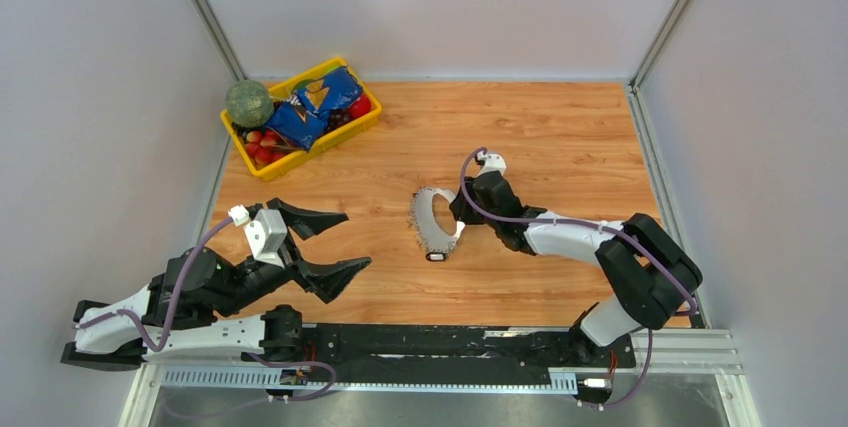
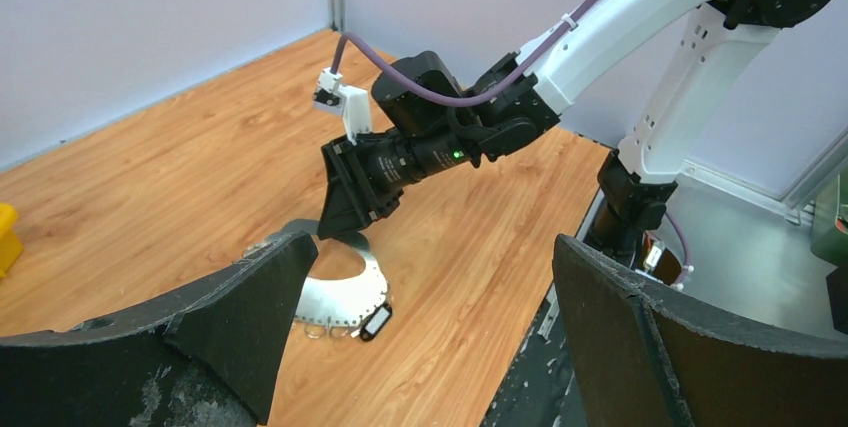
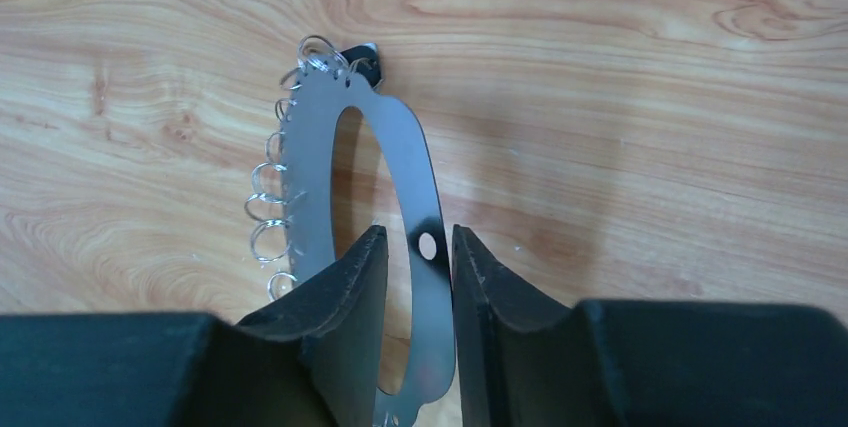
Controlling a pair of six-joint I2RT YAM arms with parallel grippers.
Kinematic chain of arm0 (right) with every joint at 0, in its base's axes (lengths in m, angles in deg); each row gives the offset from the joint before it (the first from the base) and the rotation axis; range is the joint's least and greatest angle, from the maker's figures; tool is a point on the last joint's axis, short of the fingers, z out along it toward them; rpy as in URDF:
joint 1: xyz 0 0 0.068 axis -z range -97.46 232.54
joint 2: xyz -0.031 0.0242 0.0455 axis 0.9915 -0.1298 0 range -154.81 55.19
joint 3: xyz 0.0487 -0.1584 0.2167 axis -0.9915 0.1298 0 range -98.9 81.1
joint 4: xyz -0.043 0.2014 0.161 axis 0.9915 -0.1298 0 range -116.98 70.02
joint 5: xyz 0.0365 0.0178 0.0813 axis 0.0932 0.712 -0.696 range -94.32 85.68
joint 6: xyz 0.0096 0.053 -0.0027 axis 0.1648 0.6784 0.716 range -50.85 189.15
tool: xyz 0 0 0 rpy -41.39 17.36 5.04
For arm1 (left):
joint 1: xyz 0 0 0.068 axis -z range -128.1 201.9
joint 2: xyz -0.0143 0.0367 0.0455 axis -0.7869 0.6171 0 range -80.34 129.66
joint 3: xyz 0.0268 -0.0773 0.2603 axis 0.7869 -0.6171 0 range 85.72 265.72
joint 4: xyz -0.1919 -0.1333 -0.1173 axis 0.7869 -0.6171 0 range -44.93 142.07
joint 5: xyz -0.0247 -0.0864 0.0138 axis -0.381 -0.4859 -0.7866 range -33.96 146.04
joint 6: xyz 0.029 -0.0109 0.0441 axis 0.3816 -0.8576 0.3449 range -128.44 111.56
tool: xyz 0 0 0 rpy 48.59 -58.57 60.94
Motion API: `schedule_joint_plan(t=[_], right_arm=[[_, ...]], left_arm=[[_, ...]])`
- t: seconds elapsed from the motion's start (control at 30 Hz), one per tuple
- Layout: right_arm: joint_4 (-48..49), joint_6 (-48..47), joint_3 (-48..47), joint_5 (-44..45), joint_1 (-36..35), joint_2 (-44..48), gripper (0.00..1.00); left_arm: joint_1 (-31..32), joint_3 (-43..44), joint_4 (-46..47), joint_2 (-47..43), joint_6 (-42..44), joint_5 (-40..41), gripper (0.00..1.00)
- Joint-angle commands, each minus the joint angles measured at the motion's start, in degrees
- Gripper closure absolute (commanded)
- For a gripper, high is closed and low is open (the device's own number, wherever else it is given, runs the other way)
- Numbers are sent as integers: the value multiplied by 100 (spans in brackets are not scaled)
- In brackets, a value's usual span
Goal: Put the keys on the keyring
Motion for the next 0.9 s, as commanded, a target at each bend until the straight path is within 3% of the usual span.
schedule_joint_plan(t=[0.0,0.23,0.47,0.73,0.87], right_arm=[[295,143,51,130,119,101,66],[99,26,-124,167,305,222,52],[-288,-223,-314,305,300,1129,43],[-730,-681,-122,269,238,2529,2],[-1393,-874,-238,411,177,3056,0]], left_arm=[[11,-18,20,59,-25,6,0],[11,-14,13,143,9,76,0],[12,15,-22,299,31,251,0],[12,84,-69,764,-37,500,0],[12,192,-75,1258,-122,637,0]])
